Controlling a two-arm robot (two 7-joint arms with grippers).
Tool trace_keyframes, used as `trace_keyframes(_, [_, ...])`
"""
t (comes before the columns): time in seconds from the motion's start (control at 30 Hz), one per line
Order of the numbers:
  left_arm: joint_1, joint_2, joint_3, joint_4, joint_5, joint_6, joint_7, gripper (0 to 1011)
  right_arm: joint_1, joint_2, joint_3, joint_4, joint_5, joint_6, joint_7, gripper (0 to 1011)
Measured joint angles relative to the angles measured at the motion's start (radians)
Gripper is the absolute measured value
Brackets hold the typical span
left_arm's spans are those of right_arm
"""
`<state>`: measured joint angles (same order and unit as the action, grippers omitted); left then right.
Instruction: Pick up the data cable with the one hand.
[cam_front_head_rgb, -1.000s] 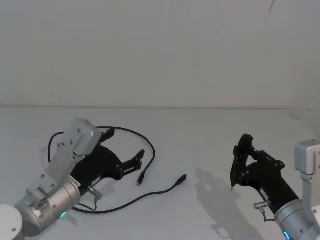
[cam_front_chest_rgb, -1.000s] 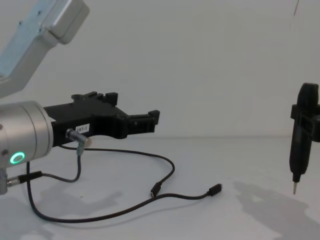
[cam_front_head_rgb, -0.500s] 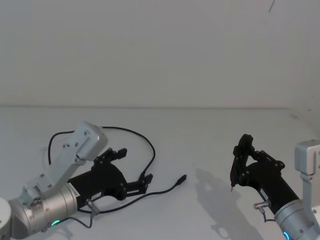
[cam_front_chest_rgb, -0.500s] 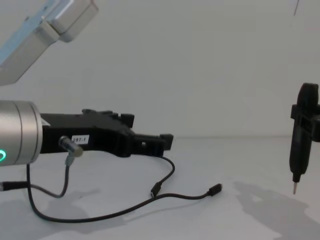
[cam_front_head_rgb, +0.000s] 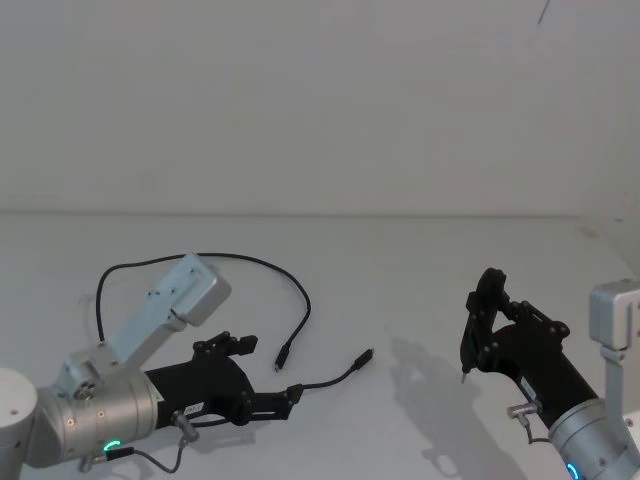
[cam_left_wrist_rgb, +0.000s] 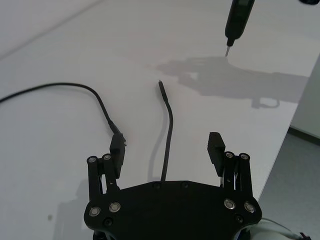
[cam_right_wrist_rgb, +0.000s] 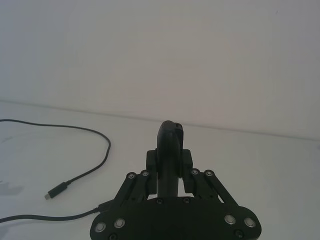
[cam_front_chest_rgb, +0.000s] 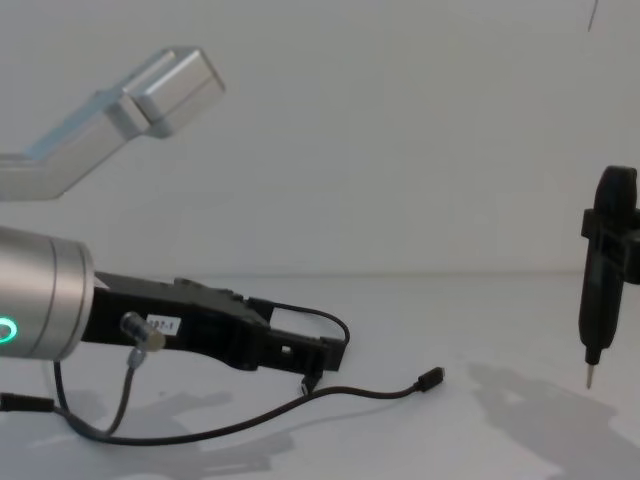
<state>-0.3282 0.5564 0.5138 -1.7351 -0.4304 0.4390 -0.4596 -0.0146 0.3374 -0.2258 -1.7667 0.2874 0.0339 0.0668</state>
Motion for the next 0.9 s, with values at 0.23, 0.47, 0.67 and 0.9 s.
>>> trace_keyframes(0.23, [-0.046,-0.017,0.028,0.052,-0.007,0.039,-0.023,1001,0.0,0.0,0.0,0.0,0.0,0.0,0.0,279])
trace_keyframes(0.47, [-0.087,-0.033,0.057,0.098,-0.007,0.059,-0.043,1001,0.0,0.0,0.0,0.0,0.0,0.0,0.0,279])
trace_keyframes(0.67, [-0.12,-0.039,0.083,0.126,0.0,0.08,-0.054,1001,0.0,0.0,0.0,0.0,0.0,0.0,0.0,279])
trace_keyframes(0.9, [-0.152,-0.042,0.11,0.149,0.016,0.107,-0.061,1001,0.0,0.0,0.0,0.0,0.0,0.0,0.0,279])
